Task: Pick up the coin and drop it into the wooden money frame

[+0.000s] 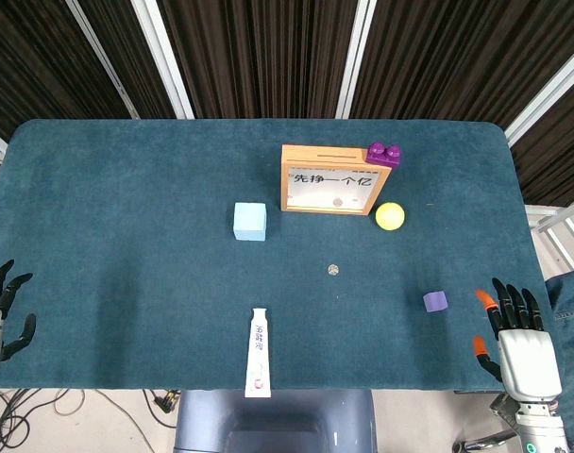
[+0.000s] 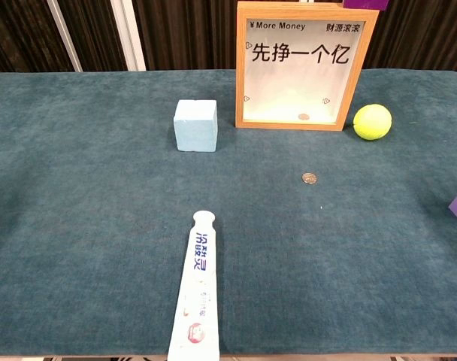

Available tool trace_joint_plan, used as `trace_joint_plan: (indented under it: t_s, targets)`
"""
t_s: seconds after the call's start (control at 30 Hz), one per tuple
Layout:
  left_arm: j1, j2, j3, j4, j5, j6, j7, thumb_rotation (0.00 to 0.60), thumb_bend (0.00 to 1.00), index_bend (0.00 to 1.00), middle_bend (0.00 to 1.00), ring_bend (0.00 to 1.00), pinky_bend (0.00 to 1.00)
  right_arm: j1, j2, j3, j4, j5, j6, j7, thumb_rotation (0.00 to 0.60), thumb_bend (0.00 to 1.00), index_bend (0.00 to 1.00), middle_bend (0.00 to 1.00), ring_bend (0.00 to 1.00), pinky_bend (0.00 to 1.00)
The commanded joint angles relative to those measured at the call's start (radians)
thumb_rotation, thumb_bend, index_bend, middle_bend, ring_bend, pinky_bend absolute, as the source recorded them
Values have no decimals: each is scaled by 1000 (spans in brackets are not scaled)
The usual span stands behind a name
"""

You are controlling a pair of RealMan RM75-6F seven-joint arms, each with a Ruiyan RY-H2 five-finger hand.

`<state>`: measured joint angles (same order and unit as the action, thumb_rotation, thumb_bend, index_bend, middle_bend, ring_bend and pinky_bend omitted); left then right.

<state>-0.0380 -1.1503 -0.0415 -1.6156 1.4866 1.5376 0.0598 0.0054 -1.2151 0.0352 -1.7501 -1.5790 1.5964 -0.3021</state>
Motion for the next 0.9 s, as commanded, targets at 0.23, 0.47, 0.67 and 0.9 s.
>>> trace_joint_plan:
  t_s: [0.23, 0.47, 0.67, 0.9]
  targets:
    - [1, 2, -1, -4, -8, -6, -9, 600, 450, 191, 4, 0, 84, -1, 7, -3, -12, 9, -12, 11, 600, 475, 160, 16, 0, 0]
    - [0, 1, 2, -4, -7, -10, -1, 600, 450, 191, 3, 0, 84, -4, 15, 5, -23, 23, -10, 43, 600, 475, 160, 16, 0, 0]
    - [0, 2, 1, -8, -11, -12, -4, 600, 450, 191, 4, 0, 84, -3, 19, 4, -24, 22, -17, 48, 600, 475, 160, 16, 0, 0]
    - [1, 4, 1, -16, -19, -19, -13, 600, 450, 191, 3, 0, 85, 3, 25, -11, -44, 8, -40, 66, 600, 465, 160, 16, 0, 0]
